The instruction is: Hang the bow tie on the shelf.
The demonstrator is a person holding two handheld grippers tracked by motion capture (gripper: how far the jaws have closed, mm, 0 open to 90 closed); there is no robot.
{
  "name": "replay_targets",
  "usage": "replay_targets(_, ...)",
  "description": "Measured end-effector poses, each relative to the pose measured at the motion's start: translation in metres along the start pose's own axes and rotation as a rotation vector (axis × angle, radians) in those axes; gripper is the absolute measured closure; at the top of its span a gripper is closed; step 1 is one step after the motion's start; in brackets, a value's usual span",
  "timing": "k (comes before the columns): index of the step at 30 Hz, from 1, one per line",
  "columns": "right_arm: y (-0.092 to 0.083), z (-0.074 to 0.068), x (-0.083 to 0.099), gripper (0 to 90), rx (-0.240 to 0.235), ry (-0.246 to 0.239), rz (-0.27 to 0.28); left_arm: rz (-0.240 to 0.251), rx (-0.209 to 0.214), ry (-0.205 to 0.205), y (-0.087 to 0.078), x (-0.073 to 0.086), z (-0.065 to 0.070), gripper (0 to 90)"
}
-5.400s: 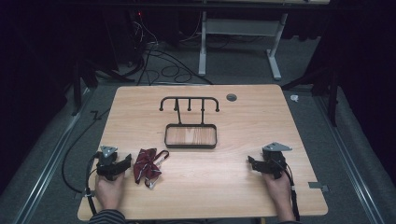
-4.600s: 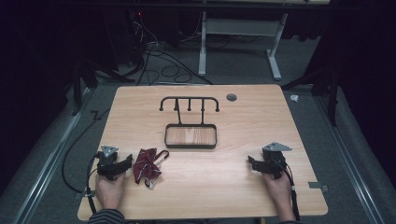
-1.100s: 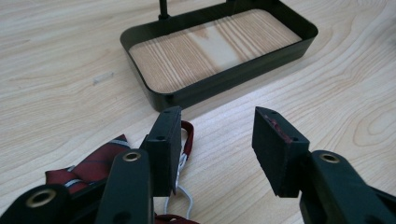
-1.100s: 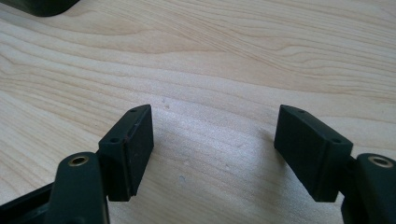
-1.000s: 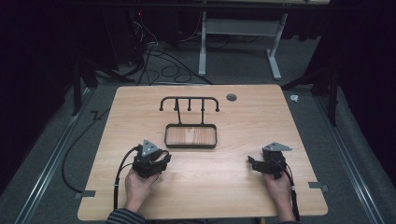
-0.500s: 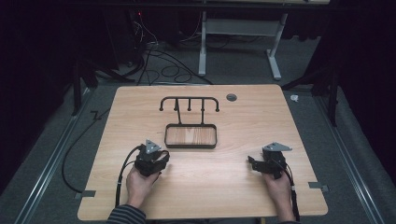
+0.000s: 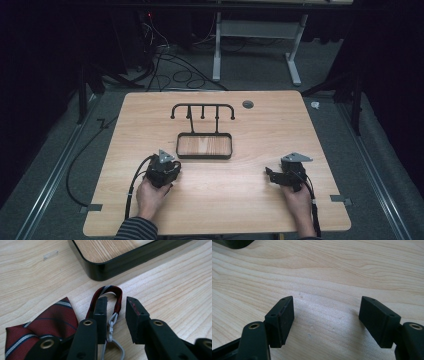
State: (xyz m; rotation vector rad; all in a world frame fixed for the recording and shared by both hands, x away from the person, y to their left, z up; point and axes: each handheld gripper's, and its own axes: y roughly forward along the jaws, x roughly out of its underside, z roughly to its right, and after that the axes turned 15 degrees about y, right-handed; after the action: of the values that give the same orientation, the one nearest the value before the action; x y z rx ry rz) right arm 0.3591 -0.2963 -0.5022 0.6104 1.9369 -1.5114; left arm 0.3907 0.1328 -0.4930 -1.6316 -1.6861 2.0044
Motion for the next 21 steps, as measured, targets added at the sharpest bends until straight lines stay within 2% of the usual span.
replay_targets(9, 0.0, 0.0, 0.0, 29.5, 0.0, 0.0, 0.0, -0.008, 0.009, 0.004, 0.0, -0.001, -0.001, 84.9)
replay_targets(15, 0.0, 0.0, 0.0, 29.6, 0.0, 0.001, 0.0, -0.005, 0.023, 0.013, -0.003, -0.001, 0.0, 86.2)
replay_targets(21, 0.0, 0.0, 0.0, 29.6, 0.0, 0.001, 0.0, 0.035, 0.033, 0.008, -0.012, -0.005, 0.0, 86.5)
